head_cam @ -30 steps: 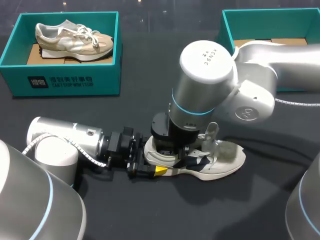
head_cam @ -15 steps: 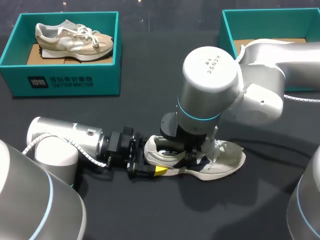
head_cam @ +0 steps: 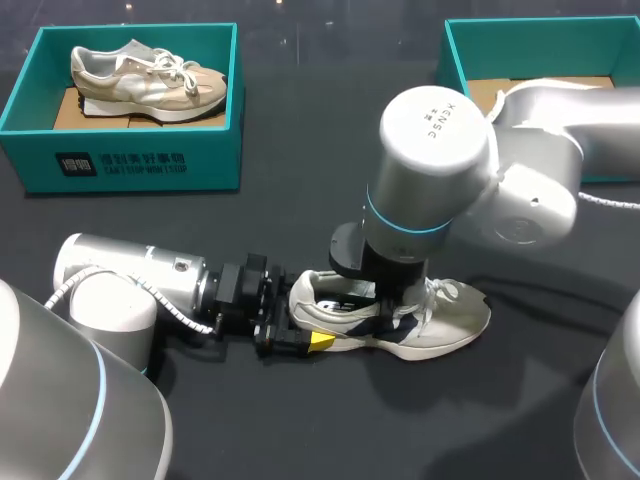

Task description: Take the shoe out of the shoebox, open the shoe tongue, remove and reinsert the insole, then place the shoe into the shoebox

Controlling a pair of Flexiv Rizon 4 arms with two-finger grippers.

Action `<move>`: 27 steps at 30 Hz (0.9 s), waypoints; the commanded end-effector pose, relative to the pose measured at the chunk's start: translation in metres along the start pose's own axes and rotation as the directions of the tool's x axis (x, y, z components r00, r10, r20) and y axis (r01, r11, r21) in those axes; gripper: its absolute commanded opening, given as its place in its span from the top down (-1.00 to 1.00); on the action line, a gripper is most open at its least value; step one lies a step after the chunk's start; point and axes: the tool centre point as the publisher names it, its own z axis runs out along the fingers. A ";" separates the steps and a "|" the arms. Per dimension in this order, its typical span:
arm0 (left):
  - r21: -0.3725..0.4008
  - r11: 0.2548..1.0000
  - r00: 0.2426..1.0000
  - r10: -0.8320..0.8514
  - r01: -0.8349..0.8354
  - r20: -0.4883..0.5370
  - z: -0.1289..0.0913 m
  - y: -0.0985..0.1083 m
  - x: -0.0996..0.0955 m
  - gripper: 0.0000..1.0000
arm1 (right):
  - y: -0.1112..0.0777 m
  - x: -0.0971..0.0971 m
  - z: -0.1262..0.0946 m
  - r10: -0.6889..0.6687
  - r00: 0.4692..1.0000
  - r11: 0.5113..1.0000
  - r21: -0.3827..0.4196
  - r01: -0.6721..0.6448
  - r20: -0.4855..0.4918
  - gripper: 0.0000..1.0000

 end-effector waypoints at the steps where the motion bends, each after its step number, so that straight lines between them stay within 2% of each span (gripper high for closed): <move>1: -0.001 1.000 1.000 0.000 0.000 0.002 0.000 0.002 0.001 1.00 | 0.008 -0.004 0.019 -0.010 0.999 1.000 -0.005 0.010 -0.040 0.22; 13: -0.001 1.000 1.000 0.000 0.000 0.002 0.000 0.002 0.001 1.00 | 0.006 0.022 0.046 0.012 0.985 1.000 -0.004 -0.013 -0.170 0.23; 19: -0.001 1.000 1.000 0.000 0.000 0.002 0.000 0.002 0.001 1.00 | 0.003 0.038 0.051 0.038 0.975 0.999 0.002 -0.039 -0.217 0.47; 22: -0.001 1.000 1.000 0.000 0.000 0.002 0.000 0.002 0.001 1.00 | 0.000 0.044 0.051 0.048 0.973 0.999 0.002 -0.049 -0.225 0.67; 24: -0.001 1.000 1.000 0.000 0.000 0.002 0.000 0.002 0.001 1.00 | -0.001 0.048 0.051 0.054 0.972 0.998 0.003 -0.055 -0.230 0.97; 27: -0.001 1.000 1.000 0.000 0.000 0.002 0.000 0.002 0.001 1.00 | -0.005 0.051 0.050 0.057 0.970 0.998 -0.003 -0.059 -0.235 1.00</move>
